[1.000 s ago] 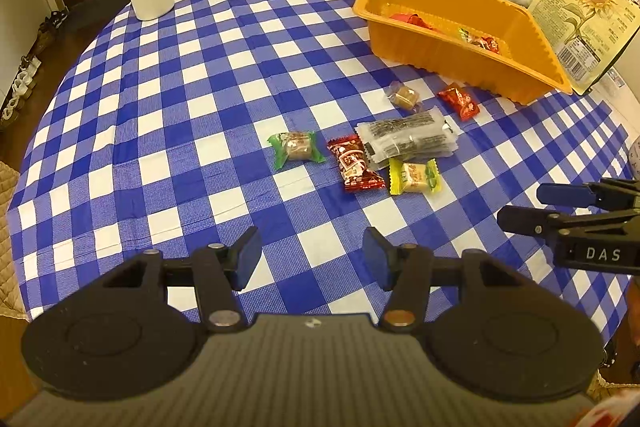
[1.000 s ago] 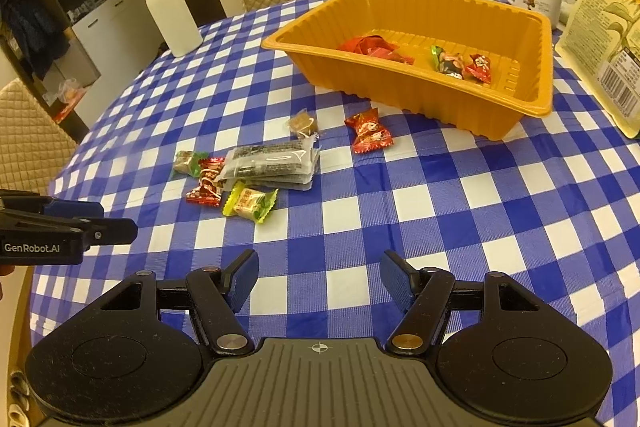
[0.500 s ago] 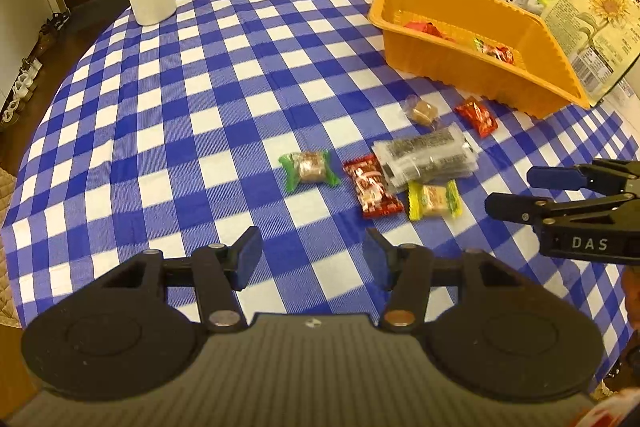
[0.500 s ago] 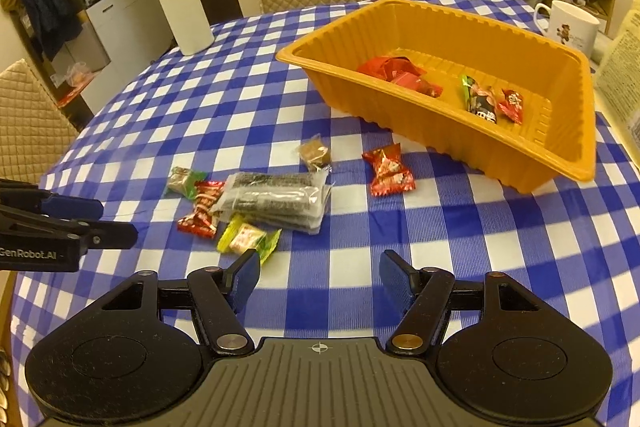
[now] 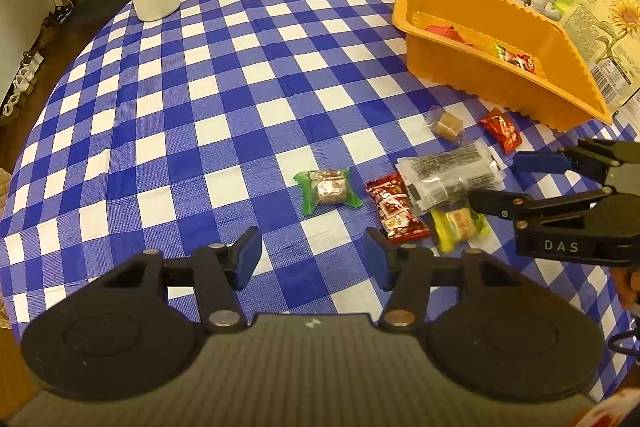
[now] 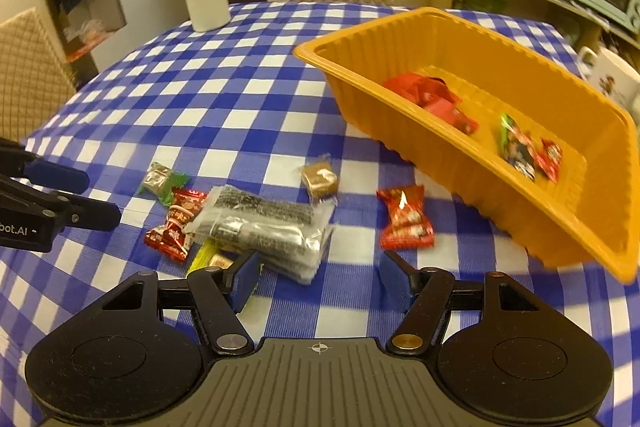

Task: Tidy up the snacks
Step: 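Grasp the clear seaweed-snack packet with the right tool while the left tool approaches the green-wrapped candy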

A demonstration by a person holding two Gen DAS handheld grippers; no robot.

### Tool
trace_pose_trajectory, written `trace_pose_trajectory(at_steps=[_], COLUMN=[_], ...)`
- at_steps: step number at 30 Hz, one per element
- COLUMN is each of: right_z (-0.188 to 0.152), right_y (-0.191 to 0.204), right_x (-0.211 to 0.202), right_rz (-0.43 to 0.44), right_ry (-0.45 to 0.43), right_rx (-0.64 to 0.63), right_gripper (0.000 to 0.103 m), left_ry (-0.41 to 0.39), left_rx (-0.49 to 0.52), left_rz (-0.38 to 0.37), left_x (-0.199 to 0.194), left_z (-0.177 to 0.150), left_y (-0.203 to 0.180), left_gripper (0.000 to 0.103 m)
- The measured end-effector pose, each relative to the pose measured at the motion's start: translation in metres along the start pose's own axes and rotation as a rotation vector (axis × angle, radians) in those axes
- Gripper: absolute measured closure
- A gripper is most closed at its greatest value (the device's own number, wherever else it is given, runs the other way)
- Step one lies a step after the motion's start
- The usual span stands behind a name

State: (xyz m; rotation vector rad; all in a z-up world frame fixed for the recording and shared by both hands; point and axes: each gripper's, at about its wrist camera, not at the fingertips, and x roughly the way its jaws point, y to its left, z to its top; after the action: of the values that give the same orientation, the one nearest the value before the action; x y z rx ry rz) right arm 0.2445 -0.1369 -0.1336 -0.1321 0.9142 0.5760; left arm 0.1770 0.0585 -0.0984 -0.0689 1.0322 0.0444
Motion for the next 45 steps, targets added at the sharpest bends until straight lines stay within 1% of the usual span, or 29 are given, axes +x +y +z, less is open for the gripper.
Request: trace_pose_trajectory(at_steps=[4, 9, 14, 16, 18, 19, 20, 22, 24, 27, 29, 33, 38, 40, 45], right_z=[0.007, 0.013, 0.02, 0.021, 0.022, 0.022, 0.021, 0.02, 0.019, 0.018, 0.021, 0.03, 0.034, 0.034, 0.036], right_y=[0.002, 0.011, 0.019, 0.02, 0.022, 0.022, 0.022, 0.024, 0.026, 0.031, 0.03, 0.029, 0.033, 0.035, 0.046], right_x=[0.007, 0.013, 0.021, 0.024, 0.025, 0.025, 0.024, 0.02, 0.016, 0.013, 0.013, 0.015, 0.029, 0.032, 0.039], right_rz=[0.02, 0.028, 0.062, 0.059, 0.061, 0.061, 0.062, 0.069, 0.088, 0.081, 0.079, 0.101, 0.079, 0.076, 0.047], right_ry=[-0.01, -0.02, -0.013, -0.006, -0.001, 0.002, 0.01, 0.021, 0.039, 0.047, 0.036, 0.021, 0.046, 0.037, 0.022], right_rx=[-0.044, -0.13, -0.166, -0.176, -0.177, -0.174, -0.17, -0.159, -0.138, -0.107, -0.072, -0.026, -0.042, -0.049, -0.112], right_gripper=[0.036, 0.036, 0.036, 0.036, 0.037, 0.044, 0.046, 0.054, 0.056, 0.056, 0.056, 0.056, 0.056, 0.056, 0.056], left_ry=[0.001, -0.001, 0.0, 0.0, 0.0, 0.001, 0.001, 0.003, 0.005, 0.006, 0.004, -0.004, -0.01, -0.012, -0.019], left_rx=[-0.009, -0.02, -0.027, -0.028, -0.027, -0.028, -0.029, -0.031, -0.033, -0.033, -0.031, -0.027, -0.025, -0.023, -0.011], left_rz=[0.004, 0.009, 0.013, 0.011, 0.012, 0.012, 0.012, 0.012, 0.013, 0.014, 0.016, 0.013, 0.013, 0.011, 0.003], left_x=[0.003, 0.006, 0.009, 0.01, 0.01, 0.01, 0.01, 0.012, 0.013, 0.015, 0.015, 0.016, 0.017, 0.017, 0.018], left_z=[0.004, 0.009, 0.011, 0.012, 0.012, 0.012, 0.012, 0.012, 0.012, 0.013, 0.013, 0.014, 0.016, 0.016, 0.016], left_y=[0.004, 0.01, 0.014, 0.015, 0.015, 0.015, 0.015, 0.016, 0.017, 0.017, 0.017, 0.017, 0.018, 0.018, 0.017], left_gripper=[0.05, 0.05, 0.05, 0.05, 0.05, 0.05, 0.05, 0.05, 0.05, 0.05, 0.05, 0.05, 0.05, 0.05, 0.05])
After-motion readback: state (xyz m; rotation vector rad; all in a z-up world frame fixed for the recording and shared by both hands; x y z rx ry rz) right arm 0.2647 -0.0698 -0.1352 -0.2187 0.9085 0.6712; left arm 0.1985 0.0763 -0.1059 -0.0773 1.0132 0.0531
